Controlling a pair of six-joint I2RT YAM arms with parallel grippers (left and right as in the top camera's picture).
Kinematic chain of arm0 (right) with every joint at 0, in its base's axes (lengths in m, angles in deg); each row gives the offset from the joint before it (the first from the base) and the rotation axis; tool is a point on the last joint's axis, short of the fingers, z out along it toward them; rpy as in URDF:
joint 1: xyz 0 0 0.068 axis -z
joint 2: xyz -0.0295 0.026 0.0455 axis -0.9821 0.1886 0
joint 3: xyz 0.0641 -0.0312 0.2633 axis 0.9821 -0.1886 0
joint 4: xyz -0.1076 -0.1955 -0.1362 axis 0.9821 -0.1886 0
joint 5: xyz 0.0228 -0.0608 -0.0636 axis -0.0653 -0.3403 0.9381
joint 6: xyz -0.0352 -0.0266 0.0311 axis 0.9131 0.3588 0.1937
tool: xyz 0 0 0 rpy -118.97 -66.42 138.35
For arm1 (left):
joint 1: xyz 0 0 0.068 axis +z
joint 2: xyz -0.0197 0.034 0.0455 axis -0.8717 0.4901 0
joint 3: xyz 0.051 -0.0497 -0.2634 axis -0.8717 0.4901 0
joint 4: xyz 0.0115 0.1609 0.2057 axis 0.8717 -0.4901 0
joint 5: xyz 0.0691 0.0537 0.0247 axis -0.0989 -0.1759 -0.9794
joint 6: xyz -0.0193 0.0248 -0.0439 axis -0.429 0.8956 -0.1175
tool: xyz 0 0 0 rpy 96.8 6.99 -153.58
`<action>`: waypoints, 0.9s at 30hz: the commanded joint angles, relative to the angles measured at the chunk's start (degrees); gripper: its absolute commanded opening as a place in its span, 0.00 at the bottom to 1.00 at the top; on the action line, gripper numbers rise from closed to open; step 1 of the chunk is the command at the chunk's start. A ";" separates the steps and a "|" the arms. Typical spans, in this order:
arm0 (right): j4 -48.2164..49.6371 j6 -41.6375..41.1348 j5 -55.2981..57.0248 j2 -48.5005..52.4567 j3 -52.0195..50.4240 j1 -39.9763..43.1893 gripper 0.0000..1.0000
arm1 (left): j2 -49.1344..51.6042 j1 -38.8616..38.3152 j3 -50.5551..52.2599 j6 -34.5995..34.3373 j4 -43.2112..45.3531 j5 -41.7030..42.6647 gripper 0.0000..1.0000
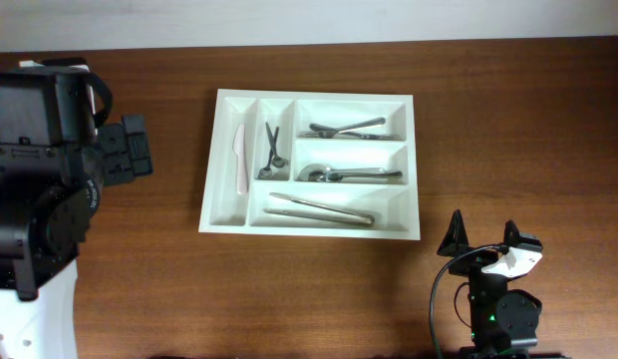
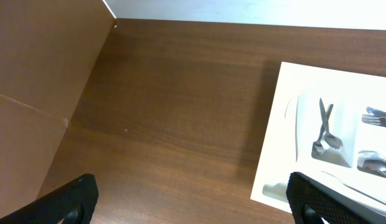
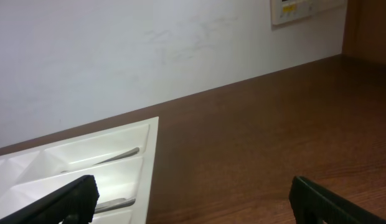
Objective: Pack container
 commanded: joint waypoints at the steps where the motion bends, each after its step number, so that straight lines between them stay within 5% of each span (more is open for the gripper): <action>1: -0.50 -0.26 -0.28 -0.66 -0.28 0.52 0.99 | -0.33 0.24 -0.37 0.28 0.11 -0.76 0.99; 13: -0.50 -0.26 -0.28 -0.63 -0.28 0.52 0.99 | -3.08 0.24 -0.37 0.28 0.13 -0.76 0.99; 27: -0.50 -0.26 -0.28 -0.63 -0.28 0.52 0.99 | -42.88 0.26 4.44 0.26 0.20 -1.88 0.99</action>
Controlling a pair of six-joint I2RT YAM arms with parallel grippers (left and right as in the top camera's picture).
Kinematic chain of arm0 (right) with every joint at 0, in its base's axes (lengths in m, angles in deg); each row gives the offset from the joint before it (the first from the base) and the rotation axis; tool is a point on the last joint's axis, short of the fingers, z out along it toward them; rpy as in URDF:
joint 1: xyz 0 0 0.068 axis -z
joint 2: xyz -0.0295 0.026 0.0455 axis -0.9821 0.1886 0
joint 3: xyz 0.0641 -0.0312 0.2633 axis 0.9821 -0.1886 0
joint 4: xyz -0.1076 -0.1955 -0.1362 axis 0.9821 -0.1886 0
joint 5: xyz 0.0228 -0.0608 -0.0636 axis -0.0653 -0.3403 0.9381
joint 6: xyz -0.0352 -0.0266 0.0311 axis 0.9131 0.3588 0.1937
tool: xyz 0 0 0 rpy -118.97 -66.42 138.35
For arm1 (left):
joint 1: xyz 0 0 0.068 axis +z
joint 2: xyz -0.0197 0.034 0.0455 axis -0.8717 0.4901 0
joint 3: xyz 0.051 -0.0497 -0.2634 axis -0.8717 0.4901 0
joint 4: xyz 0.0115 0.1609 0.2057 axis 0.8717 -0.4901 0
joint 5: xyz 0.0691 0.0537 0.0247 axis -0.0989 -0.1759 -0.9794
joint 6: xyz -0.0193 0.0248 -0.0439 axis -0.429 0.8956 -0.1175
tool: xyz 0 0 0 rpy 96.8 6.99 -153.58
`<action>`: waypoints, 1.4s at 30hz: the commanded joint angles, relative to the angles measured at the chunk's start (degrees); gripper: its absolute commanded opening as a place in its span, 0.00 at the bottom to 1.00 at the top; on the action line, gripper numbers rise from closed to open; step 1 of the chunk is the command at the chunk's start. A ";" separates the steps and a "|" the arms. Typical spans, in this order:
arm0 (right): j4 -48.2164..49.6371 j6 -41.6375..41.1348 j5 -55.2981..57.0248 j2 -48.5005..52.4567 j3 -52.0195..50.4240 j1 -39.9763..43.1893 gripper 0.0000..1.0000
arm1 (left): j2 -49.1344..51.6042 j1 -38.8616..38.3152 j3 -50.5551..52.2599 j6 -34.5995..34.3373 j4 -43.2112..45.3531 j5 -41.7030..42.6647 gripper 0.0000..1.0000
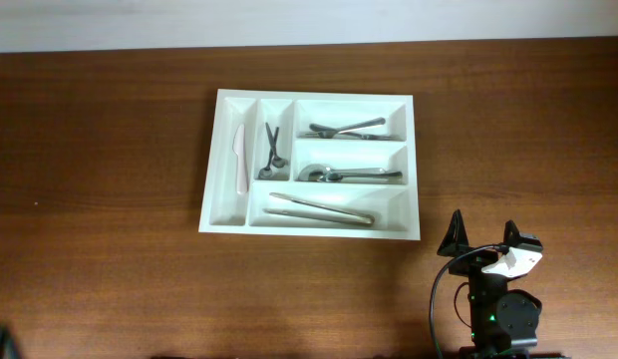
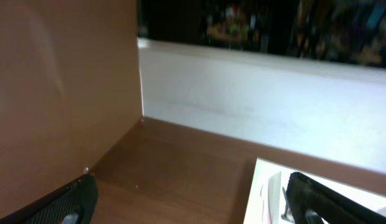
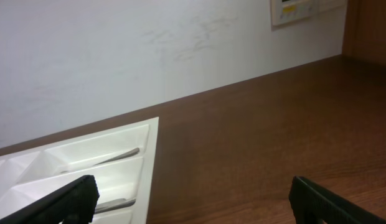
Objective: Pack container
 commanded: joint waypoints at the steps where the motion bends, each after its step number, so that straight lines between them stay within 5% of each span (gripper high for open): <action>1: -0.48 -0.28 -0.26 -0.59 -0.28 0.52 0.99 | -6.01 0.26 7.06 0.26 0.37 1.88 0.99; 4: -0.48 -0.28 -0.26 -0.59 -0.28 0.52 0.99 | -12.26 0.33 16.24 0.26 4.70 7.30 0.99; 10: -0.48 -0.28 -0.26 -0.59 -0.28 0.52 0.99 | -26.75 3.54 50.82 0.26 26.58 15.72 0.99; 20: -0.48 -0.28 -0.26 -0.59 -0.28 0.52 0.99 | -31.61 4.39 90.05 -1.22 54.47 19.08 0.99; 42: -0.48 -0.28 -0.26 -0.59 -0.28 0.52 0.99 | -40.22 8.35 110.68 -0.90 61.77 18.40 0.99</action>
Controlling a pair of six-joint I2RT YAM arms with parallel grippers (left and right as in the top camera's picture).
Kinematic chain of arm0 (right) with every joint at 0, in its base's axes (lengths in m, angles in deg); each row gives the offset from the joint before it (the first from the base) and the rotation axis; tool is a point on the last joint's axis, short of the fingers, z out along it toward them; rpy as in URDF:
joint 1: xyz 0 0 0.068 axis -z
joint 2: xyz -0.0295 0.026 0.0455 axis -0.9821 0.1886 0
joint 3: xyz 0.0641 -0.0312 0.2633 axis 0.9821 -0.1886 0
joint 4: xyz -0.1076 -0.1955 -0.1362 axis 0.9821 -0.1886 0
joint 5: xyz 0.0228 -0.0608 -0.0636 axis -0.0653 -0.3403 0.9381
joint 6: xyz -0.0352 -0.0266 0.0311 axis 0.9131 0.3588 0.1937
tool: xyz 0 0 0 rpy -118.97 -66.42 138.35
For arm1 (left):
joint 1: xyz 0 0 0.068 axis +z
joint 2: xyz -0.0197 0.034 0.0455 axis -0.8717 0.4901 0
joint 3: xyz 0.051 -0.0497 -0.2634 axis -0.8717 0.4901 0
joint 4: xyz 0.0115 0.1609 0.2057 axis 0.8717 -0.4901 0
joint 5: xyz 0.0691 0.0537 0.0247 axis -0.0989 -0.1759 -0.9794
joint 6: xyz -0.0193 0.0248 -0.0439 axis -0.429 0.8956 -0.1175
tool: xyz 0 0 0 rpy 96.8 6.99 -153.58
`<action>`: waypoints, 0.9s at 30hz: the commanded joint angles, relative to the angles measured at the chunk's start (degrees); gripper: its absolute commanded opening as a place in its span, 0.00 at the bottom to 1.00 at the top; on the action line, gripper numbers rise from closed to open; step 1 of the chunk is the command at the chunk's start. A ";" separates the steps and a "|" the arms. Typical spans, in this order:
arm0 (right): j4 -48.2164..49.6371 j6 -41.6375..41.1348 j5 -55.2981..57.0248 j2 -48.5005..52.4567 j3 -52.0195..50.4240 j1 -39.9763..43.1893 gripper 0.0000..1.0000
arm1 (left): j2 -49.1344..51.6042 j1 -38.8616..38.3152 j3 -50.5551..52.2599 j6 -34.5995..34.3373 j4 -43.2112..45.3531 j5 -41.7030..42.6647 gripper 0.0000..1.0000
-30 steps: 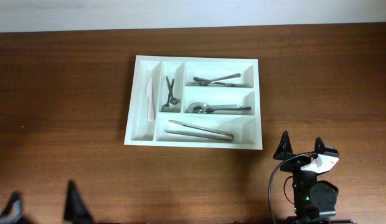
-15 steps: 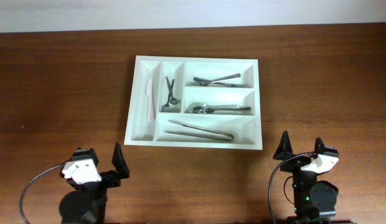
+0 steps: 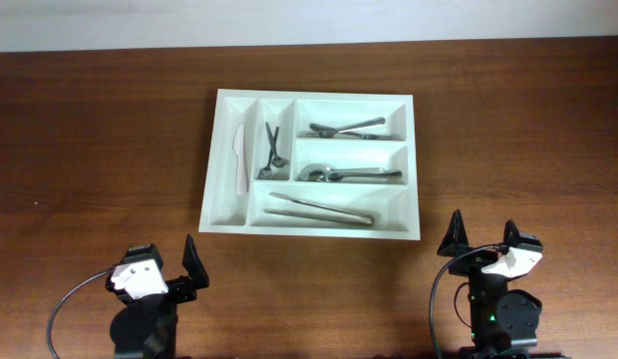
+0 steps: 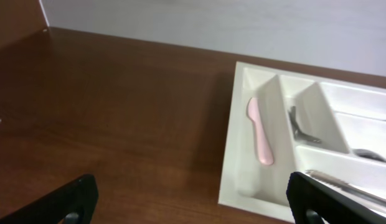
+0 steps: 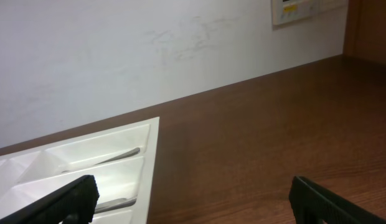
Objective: Pack container
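The white compartment tray (image 3: 314,94) lies mid-table. It holds a pink knife (image 3: 239,160) in the left slot, small dark tongs (image 3: 272,148) beside it, and metal cutlery (image 3: 349,129) in the right slots, with long pieces (image 3: 319,209) along the front slot. My left gripper (image 3: 164,261) stands open at the front left, short of the tray. In the left wrist view its gripper (image 4: 192,205) is empty, facing the pink knife (image 4: 259,130) and the tray (image 4: 229,155). My right gripper (image 3: 481,239) stands open and empty at the front right, seen also as the right gripper (image 5: 192,202) beside the tray (image 5: 152,155).
Brown wooden table (image 3: 110,150) all round the tray. A white wall (image 5: 149,56) runs behind the far edge, with a small wall panel (image 5: 292,9) at the right. Both arm bases sit at the table's front edge.
The left arm was almost out of the overhead view, its camera facing the wall. It now stands at the front left, open, its camera facing the tray's left side. Right arm unmoved.
At first the left arm stood large at the table's left side, open, looking down at the wood beside the tray. Then it was gone from the overhead view. Now it rests at the front left. The tray's contents and the right arm stayed as they were.
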 commanded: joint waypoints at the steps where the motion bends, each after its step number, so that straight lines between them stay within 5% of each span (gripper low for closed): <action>1: -0.46 -0.28 -0.07 -0.52 -0.28 0.48 0.99 | -0.63 1.22 2.71 0.20 1.99 0.42 0.99; 12: -0.46 -0.28 -0.07 -0.52 -0.28 0.48 0.99 | -0.63 1.36 5.75 12.59 7.74 0.46 0.99; 27: -0.46 -0.28 -0.07 -0.55 -0.28 0.48 0.98 | -0.63 1.36 5.75 12.68 7.67 0.44 0.99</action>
